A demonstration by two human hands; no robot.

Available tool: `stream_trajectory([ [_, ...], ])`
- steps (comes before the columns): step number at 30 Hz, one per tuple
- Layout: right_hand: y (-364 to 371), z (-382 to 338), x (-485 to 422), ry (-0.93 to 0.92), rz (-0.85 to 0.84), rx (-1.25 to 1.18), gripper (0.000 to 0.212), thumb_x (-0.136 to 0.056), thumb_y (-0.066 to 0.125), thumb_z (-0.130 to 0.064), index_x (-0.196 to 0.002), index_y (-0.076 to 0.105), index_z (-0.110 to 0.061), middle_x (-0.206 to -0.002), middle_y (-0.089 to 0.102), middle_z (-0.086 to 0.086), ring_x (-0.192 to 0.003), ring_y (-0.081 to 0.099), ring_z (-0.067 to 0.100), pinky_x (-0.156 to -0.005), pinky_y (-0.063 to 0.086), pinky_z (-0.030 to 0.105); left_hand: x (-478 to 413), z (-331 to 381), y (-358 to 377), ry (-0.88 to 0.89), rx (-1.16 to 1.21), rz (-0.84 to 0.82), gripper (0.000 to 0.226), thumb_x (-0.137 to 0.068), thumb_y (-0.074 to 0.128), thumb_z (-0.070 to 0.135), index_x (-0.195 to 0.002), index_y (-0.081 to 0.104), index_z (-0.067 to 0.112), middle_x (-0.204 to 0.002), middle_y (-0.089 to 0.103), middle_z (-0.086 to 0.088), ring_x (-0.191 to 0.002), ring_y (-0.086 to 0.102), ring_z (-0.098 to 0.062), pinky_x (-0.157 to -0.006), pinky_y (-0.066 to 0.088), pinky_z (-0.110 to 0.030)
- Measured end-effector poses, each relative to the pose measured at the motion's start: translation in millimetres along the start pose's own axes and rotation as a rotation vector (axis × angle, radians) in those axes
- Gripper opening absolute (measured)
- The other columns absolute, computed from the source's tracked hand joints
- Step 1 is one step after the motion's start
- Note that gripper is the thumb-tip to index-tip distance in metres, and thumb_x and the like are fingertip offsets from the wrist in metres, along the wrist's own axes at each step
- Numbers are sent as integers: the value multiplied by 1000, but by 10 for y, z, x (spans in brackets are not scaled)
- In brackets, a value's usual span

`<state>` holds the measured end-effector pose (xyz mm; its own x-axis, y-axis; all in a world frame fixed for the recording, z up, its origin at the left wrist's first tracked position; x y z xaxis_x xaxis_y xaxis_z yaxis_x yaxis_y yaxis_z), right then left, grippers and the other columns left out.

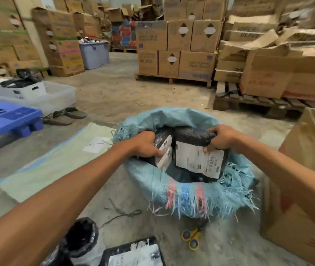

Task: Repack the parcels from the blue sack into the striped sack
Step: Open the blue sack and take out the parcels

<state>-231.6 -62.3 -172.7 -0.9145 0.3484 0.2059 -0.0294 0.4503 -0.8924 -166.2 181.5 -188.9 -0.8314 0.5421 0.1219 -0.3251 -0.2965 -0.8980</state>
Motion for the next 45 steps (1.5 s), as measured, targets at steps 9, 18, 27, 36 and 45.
stream_trajectory([
  [9,-41,51,-38,-20,146,-114,61,-63,88,-19,-120,67,-24,-109,73,6,-95,70,28,-88,59,43,511,73,27,212,187,66,54,-73,84,16,-121,59,12,-113,64,3,-98,61,-12,-83,50,-20],
  [18,406,77,-28,-40,13,-642,80,-65,90,-7,-137,55,-6,-119,69,16,-87,75,29,-72,63,45,663,-220,-388,0,1203,163,30,-72,76,8,-101,70,1,-99,73,-21,-83,69,-32,-77,59,-40],
  [27,219,-502,690,-248,64,-973,43,-78,80,-1,-117,67,-12,-98,77,9,-83,76,24,-67,63,37,1324,-857,-813,-136,1648,632,34,-80,64,7,-114,67,5,-112,73,-14,-107,68,-31,-96,54,-45],
  [36,1000,-1026,1659,-191,-345,-1185,49,-74,76,-25,-121,69,-13,-115,74,10,-103,71,25,-78,62,39,3112,-1581,-222,-359,1874,875,28,-85,45,4,-101,65,12,-114,72,-10,-93,71,-28,-75,61,-39],
  [45,2369,-296,2245,130,-388,-1166,43,-85,73,-25,-126,66,-14,-110,76,10,-106,71,29,-91,56,49,4122,-2344,931,-814,1872,1060,55,-67,71,15,-123,67,19,-109,74,-9,-95,71,-30,-60,60,-45],
])
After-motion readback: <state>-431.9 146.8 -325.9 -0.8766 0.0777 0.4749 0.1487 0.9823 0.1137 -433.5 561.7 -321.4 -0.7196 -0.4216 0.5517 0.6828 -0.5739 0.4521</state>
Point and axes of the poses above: each hand's wrist, its own x-axis away from the middle knuckle, its own y-axis out of the palm, z = x × y, the point moved 5 cm from there along -x, towards the middle knuckle
